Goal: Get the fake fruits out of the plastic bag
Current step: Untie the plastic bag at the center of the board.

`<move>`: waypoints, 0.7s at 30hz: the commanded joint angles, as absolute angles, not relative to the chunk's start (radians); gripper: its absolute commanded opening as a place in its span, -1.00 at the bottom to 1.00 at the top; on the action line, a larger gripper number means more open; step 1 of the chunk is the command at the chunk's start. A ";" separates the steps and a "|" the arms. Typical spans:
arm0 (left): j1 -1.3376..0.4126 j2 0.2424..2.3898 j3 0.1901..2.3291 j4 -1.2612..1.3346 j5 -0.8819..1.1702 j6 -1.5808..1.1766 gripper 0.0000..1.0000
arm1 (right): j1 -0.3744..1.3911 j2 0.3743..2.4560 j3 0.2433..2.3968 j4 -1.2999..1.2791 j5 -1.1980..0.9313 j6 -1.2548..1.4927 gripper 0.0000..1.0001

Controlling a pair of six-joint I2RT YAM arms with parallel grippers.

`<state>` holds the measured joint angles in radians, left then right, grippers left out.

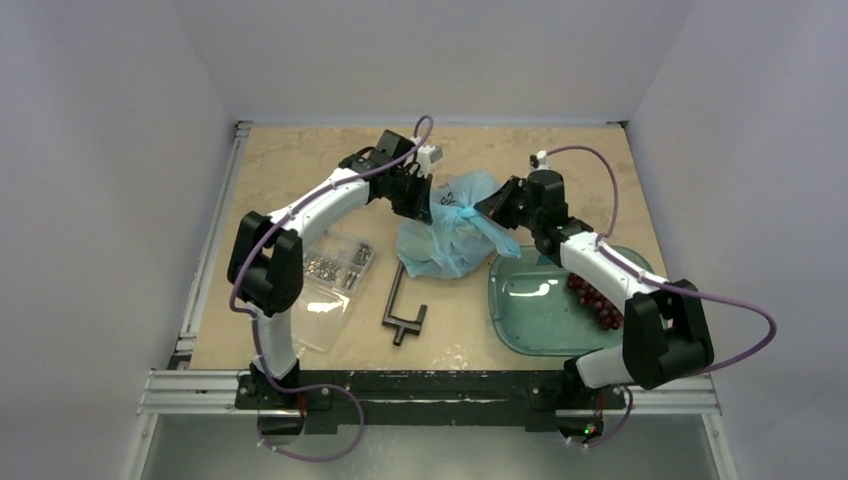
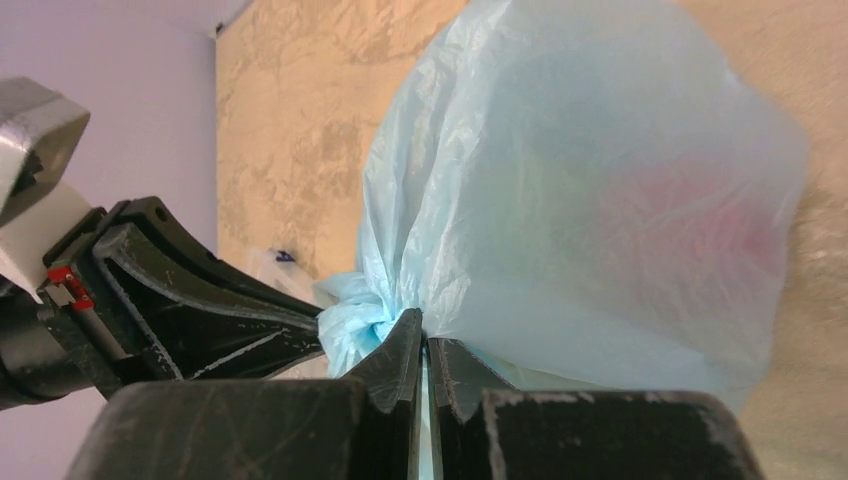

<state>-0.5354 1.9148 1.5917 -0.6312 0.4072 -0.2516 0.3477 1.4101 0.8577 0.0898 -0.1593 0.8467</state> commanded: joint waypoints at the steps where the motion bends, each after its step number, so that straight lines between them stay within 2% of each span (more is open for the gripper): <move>1: -0.503 1.879 1.633 -0.651 0.384 -0.268 -1.00 | 0.252 1.353 0.835 0.103 -0.214 0.793 -1.00; 11: -0.482 1.873 1.633 -0.651 0.412 -0.275 -1.00 | 0.039 1.339 0.824 0.095 -0.360 0.715 -1.00; 21: -0.482 1.823 1.611 -0.597 0.491 -0.278 -1.00 | -0.029 1.382 0.848 0.074 -0.525 0.594 -1.00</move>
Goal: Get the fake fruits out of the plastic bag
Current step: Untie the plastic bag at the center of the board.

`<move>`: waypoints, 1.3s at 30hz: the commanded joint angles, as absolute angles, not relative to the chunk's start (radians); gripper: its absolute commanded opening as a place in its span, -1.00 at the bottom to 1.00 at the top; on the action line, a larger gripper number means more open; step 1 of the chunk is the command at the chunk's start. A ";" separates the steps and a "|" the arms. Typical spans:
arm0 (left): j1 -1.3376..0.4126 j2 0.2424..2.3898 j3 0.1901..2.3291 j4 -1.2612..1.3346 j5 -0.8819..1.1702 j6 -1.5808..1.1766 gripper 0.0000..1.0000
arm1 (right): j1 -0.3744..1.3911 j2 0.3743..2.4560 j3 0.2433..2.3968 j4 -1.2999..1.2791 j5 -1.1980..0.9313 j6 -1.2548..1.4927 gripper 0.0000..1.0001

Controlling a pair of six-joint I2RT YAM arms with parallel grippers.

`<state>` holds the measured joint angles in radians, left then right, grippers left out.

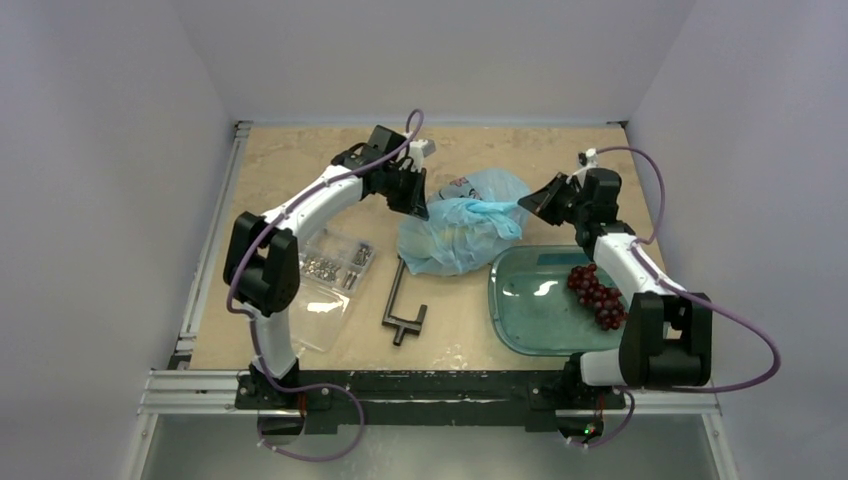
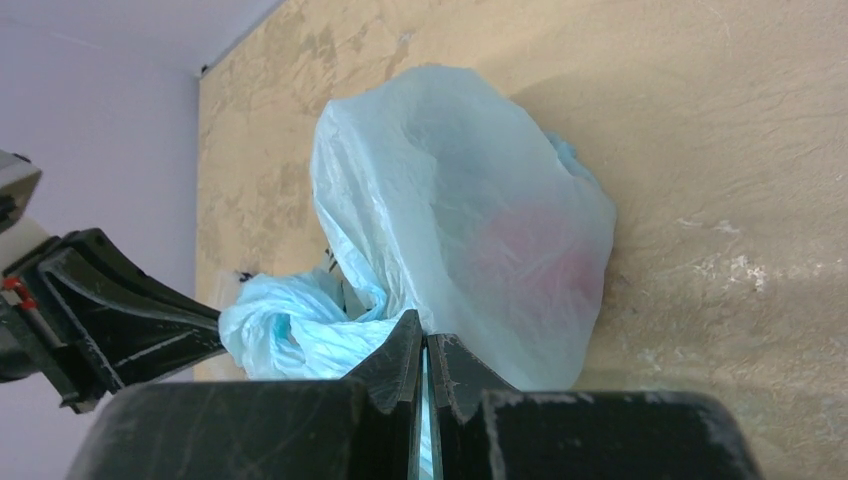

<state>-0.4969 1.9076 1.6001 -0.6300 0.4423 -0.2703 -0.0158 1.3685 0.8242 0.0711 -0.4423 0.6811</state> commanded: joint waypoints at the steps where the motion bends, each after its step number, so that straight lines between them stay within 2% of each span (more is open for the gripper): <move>1: -0.483 1.812 1.605 -0.589 0.507 -0.276 -0.90 | -0.029 1.380 0.844 0.076 -0.540 0.591 -1.00; 2: -0.483 1.800 1.597 -0.576 0.513 -0.271 -0.76 | -0.029 1.376 0.837 0.084 -0.555 0.589 -1.00; 3: -0.485 1.781 1.587 -0.563 0.516 -0.268 -0.51 | -0.029 1.370 0.826 0.091 -0.564 0.587 -1.00; 4: -0.484 1.773 1.580 -0.556 0.514 -0.264 -0.36 | -0.027 1.364 0.820 0.101 -0.576 0.586 -1.00; 6: -0.484 1.748 1.574 -0.545 0.516 -0.250 -0.18 | -0.026 1.358 0.800 0.121 -0.611 0.585 -1.00; 10: -0.500 1.729 1.604 -0.558 0.470 -0.234 0.05 | -0.027 1.358 0.825 0.075 -0.660 0.538 -1.00; 13: -0.571 1.797 1.765 -0.661 0.374 -0.160 0.17 | -0.026 1.349 0.846 0.035 -0.679 0.499 -1.00; 17: -0.627 1.922 1.957 -0.741 0.366 -0.150 0.18 | -0.026 1.333 0.868 0.002 -0.679 0.466 -1.00; 22: -0.644 2.016 2.083 -0.817 0.374 -0.111 0.20 | -0.026 1.324 0.865 0.002 -0.695 0.465 -1.00; 26: -0.662 2.052 2.103 -0.875 0.468 -0.052 0.23 | -0.026 1.329 0.855 0.002 -0.706 0.461 -1.00; 30: -0.671 2.075 2.078 -0.892 0.434 -0.038 0.23 | -0.026 1.334 0.845 0.012 -0.719 0.465 -1.00; 39: -0.684 2.118 2.067 -0.863 0.395 -0.069 -0.32 | -0.026 1.343 0.819 0.039 -0.724 0.483 -1.00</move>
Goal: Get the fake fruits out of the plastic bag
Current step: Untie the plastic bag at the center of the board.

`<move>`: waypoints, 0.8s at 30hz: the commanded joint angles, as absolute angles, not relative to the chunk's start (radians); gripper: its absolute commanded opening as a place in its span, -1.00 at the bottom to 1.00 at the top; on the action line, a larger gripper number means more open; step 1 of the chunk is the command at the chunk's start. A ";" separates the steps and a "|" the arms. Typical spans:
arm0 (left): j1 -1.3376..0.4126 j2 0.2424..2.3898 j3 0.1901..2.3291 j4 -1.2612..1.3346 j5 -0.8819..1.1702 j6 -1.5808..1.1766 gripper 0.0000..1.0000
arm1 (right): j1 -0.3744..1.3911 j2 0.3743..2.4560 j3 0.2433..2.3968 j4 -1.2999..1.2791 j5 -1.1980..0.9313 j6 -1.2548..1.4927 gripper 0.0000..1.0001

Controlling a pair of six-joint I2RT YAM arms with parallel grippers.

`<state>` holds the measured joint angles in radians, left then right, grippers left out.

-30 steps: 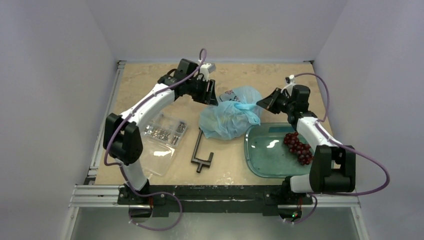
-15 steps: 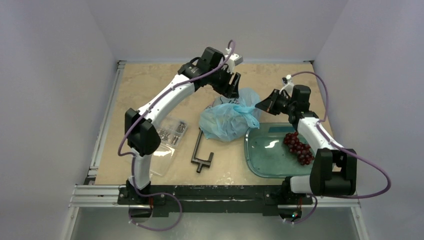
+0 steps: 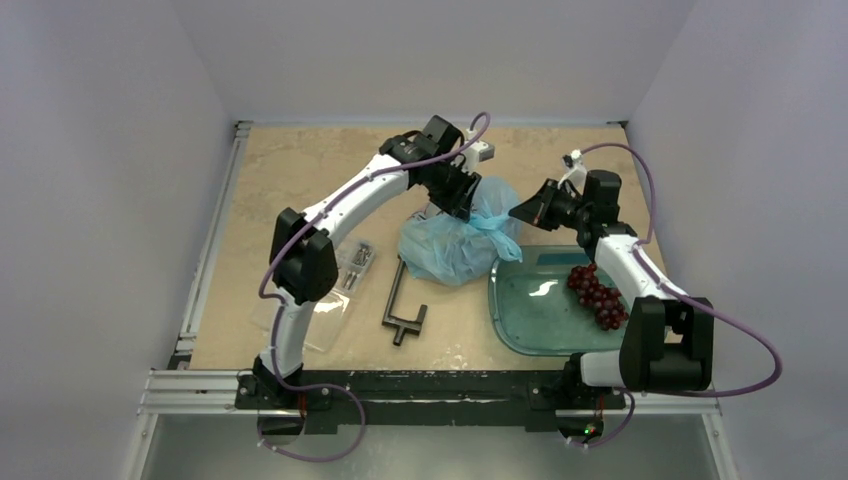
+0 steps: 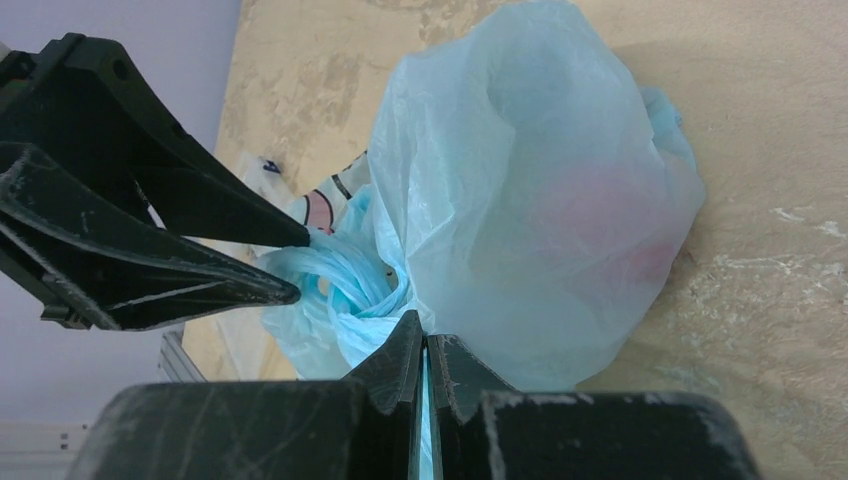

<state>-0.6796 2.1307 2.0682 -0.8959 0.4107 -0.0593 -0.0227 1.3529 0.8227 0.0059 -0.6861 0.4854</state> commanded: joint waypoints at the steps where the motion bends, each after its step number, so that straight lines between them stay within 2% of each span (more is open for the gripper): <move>1: -0.684 2.119 2.054 -0.856 0.392 -0.077 -0.42 | -0.026 1.342 0.821 0.038 -0.722 0.484 -1.00; 2: -0.684 2.122 2.047 -0.856 0.388 -0.086 -0.55 | -0.026 1.341 0.826 0.037 -0.719 0.486 -1.00; 4: -0.684 2.120 2.039 -0.860 0.369 -0.113 -0.97 | -0.026 1.341 0.838 0.022 -0.698 0.484 -1.00; 5: -0.685 2.110 2.026 -0.855 0.350 -0.131 -1.00 | -0.027 1.340 0.848 0.004 -0.666 0.484 -1.00; 9: -0.685 1.995 1.914 -0.801 0.233 -0.201 -1.00 | -0.026 1.342 0.882 -0.045 -0.517 0.492 -1.00; 12: -0.684 1.835 1.711 -0.675 0.117 -0.258 -1.00 | -0.026 1.364 0.899 -0.042 -0.485 0.492 -1.00; 15: -0.684 1.737 1.603 -0.642 0.033 -0.249 -1.00 | -0.026 1.398 0.907 -0.030 -0.463 0.493 -1.00; 19: -0.684 1.711 1.547 -0.602 -0.006 -0.238 -1.00 | -0.026 1.450 0.937 -0.048 -0.432 0.480 -1.00; 24: -0.675 1.789 1.652 -0.669 0.140 -0.299 -1.00 | -0.010 1.468 0.961 -0.033 -0.408 0.472 -1.00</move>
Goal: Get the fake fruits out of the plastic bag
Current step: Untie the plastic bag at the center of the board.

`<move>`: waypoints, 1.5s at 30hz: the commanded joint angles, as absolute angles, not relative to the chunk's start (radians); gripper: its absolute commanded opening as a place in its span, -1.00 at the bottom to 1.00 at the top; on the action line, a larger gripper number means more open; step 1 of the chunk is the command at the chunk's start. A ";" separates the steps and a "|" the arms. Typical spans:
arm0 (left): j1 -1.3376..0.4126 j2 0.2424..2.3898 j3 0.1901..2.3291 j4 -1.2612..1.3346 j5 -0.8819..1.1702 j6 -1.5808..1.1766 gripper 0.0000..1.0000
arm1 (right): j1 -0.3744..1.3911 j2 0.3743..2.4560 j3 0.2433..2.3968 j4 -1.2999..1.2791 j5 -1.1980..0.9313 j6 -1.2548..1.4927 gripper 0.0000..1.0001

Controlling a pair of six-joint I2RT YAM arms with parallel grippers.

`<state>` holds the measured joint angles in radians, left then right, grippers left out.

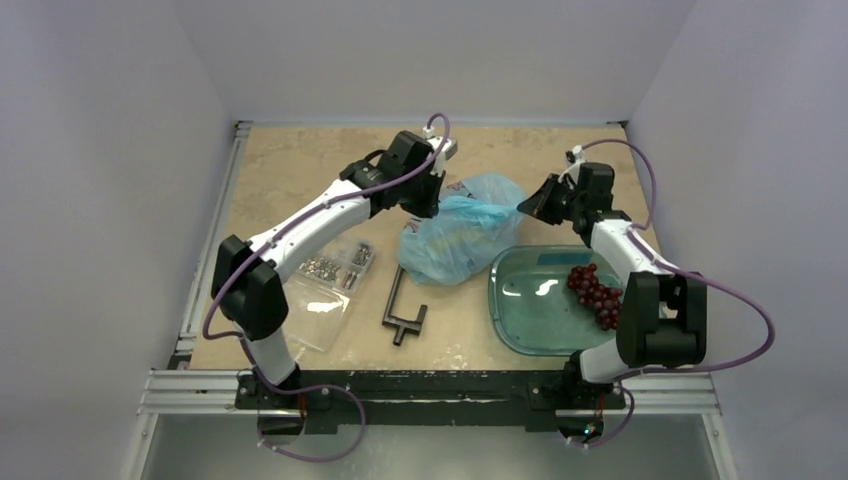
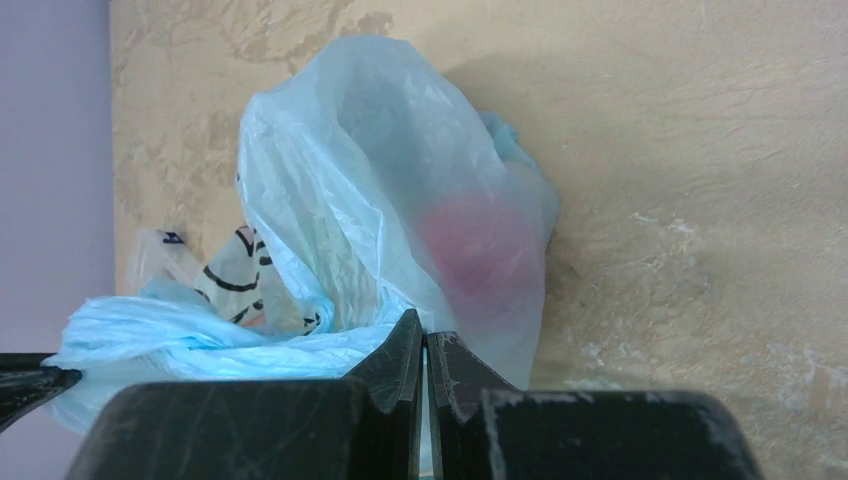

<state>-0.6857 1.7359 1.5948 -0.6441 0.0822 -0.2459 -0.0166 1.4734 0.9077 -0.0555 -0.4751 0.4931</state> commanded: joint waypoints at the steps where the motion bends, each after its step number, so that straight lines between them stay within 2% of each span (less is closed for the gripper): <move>1: -0.675 1.790 1.639 -0.655 0.155 -0.304 -1.00 | -0.008 1.469 0.964 -0.019 -0.402 0.477 -1.00; 8: -0.683 1.812 1.665 -0.685 0.149 -0.216 -1.00 | 0.064 1.509 0.980 0.100 -0.310 0.477 -1.00; 16: -0.711 1.797 1.638 -0.676 0.108 -0.187 -1.00 | 0.078 1.640 0.858 0.573 -0.207 0.680 -1.00; 22: -0.753 1.847 1.629 -0.678 0.004 -0.155 -1.00 | 0.089 1.740 0.931 0.638 -0.167 0.736 -1.00; 27: -0.761 1.822 1.623 -0.672 0.013 -0.158 -1.00 | 0.115 1.743 0.965 0.554 -0.169 0.734 -1.00; 32: -0.761 1.804 1.626 -0.661 0.064 -0.170 -1.00 | 0.113 1.793 1.224 0.133 -0.272 0.601 -1.00; 37: -0.756 1.781 1.617 -0.646 0.077 -0.190 -1.00 | 0.097 1.710 1.221 0.115 -0.250 0.593 -1.00; 43: -0.741 1.786 1.609 -0.633 0.087 -0.180 -1.00 | 0.090 1.714 1.265 0.033 -0.265 0.622 -1.00; 45: -0.734 1.791 1.616 -0.634 0.081 -0.169 -1.00 | 0.093 1.693 1.239 0.023 -0.202 0.604 -1.00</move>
